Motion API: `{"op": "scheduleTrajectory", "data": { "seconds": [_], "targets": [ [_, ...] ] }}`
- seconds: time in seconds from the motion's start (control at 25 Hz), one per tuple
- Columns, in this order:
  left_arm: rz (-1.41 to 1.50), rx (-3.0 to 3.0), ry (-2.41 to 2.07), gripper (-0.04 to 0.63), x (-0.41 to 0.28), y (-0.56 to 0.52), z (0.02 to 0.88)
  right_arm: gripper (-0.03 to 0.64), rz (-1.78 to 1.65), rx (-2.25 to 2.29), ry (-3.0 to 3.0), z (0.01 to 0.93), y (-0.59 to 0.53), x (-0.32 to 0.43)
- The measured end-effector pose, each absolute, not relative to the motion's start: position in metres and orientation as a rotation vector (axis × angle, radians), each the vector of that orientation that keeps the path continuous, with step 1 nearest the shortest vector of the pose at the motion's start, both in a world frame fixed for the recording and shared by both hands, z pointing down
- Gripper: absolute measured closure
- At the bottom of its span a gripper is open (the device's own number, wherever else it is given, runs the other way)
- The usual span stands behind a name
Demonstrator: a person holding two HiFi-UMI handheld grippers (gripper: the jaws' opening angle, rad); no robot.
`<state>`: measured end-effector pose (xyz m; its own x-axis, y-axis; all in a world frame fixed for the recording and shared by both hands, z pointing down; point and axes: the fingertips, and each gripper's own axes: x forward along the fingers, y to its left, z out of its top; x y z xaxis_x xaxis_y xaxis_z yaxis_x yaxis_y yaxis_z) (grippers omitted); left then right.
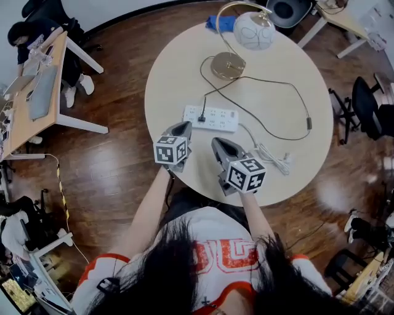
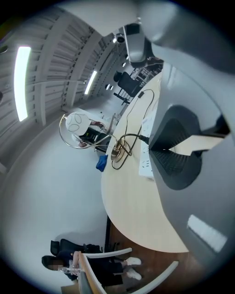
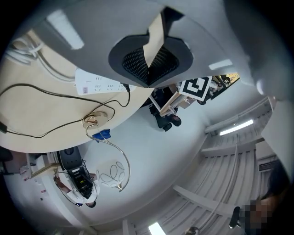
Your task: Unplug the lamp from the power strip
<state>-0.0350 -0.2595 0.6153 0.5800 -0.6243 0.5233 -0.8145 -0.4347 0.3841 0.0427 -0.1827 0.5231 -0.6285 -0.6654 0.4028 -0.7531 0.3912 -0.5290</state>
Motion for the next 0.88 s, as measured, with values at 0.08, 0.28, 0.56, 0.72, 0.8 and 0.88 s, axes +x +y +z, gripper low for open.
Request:
{"op": "scheduleTrajectory", "data": {
  "seconds": [0.08, 0.28, 0.56, 0.72, 0.8, 0.88],
  "targets": [
    [0.432, 2.174, -1.141, 0.595, -0.033, -0.269, 0.624, 0.614, 1.044, 1.287, -2.488, 0.532, -0.191, 0.041],
    [0.469, 2.109, -1.128, 0.595, -0.033, -0.278, 0.641, 0.598, 0.952, 1.254, -2.419, 0.556, -0.211, 0.035],
    [0.494, 2.042, -1.135, 0.595, -0.034, -0.281, 0.646, 0.561, 0.724, 1.18, -2.323, 0.58, -0.23, 0.026],
    [0.482, 2.005, -1.119, 0.595, -0.033, -0.282, 0.646, 0.525, 0.58, 1.103, -2.259, 0.593, -0.242, 0.018],
    [0.477, 1.996, -1.108, 0.595, -0.032, -0.283, 0.646, 0.509, 0.496, 1.054, -2.231, 0.6, -0.248, 0.012],
    [0.491, 1.995, -1.1, 0.595, -0.031, -0.283, 0.647, 0.497, 0.426, 1.008, -2.206, 0.605, -0.254, 0.006]
  ]
}}
